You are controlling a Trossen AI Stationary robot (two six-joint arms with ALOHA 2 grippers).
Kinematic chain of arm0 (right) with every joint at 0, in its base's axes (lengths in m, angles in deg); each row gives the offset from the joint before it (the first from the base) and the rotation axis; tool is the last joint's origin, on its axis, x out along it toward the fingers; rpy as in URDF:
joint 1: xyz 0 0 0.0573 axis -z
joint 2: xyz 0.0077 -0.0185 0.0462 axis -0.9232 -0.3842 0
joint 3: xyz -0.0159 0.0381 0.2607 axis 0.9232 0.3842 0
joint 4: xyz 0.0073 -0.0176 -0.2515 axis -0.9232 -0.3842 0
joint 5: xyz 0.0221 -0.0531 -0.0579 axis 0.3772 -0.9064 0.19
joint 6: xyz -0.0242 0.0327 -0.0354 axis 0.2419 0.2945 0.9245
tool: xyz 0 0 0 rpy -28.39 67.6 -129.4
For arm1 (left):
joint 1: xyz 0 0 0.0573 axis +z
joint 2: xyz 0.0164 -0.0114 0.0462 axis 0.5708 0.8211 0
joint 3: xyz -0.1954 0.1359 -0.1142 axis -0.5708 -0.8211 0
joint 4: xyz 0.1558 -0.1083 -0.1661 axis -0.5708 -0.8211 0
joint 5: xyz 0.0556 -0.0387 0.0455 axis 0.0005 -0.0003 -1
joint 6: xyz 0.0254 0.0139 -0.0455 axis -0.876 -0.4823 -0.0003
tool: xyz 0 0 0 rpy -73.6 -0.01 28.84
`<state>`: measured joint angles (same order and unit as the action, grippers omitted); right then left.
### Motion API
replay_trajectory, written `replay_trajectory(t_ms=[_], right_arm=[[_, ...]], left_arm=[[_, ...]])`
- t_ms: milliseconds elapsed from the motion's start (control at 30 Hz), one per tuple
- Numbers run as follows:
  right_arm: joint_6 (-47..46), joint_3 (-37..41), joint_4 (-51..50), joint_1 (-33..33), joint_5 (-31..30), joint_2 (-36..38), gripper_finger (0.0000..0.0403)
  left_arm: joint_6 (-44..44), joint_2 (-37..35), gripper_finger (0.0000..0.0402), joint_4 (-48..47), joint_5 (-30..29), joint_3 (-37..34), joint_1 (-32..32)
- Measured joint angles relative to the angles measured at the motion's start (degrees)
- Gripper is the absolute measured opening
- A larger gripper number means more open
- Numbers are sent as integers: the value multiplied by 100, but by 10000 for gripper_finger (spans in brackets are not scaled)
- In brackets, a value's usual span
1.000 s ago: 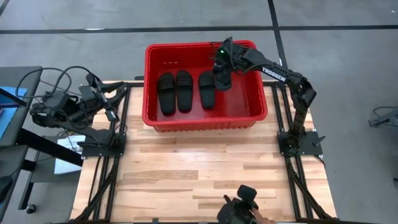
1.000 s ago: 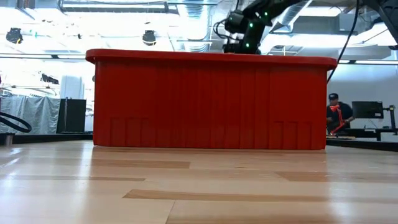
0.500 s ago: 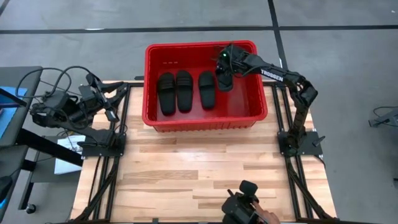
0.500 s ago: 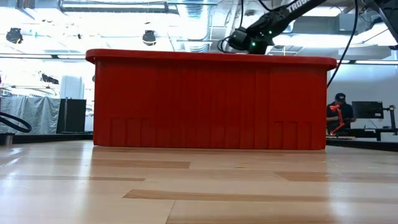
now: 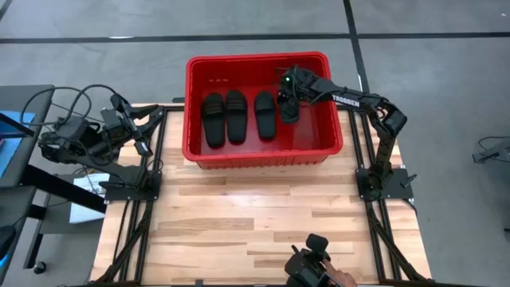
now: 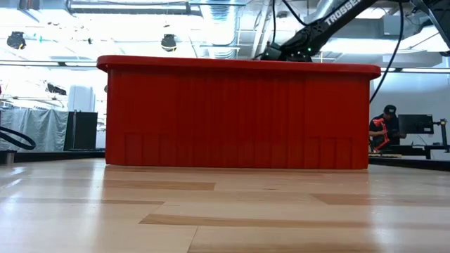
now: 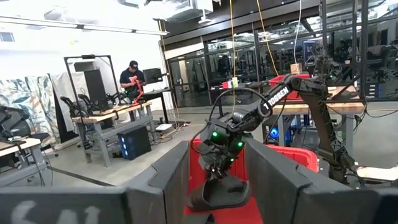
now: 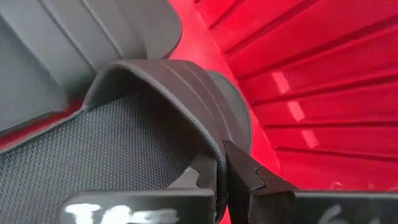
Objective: Pick and place slides into bin
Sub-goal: Put the black slide into the red container
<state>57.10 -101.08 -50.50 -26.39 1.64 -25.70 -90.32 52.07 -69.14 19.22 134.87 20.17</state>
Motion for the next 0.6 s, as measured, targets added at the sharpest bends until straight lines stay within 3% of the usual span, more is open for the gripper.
replay_trajectory(t_ms=[600], right_arm=[[-29, 516, 635, -14, 17, 0, 0]], left_arm=[[2, 0, 146, 76, 0, 0, 0]])
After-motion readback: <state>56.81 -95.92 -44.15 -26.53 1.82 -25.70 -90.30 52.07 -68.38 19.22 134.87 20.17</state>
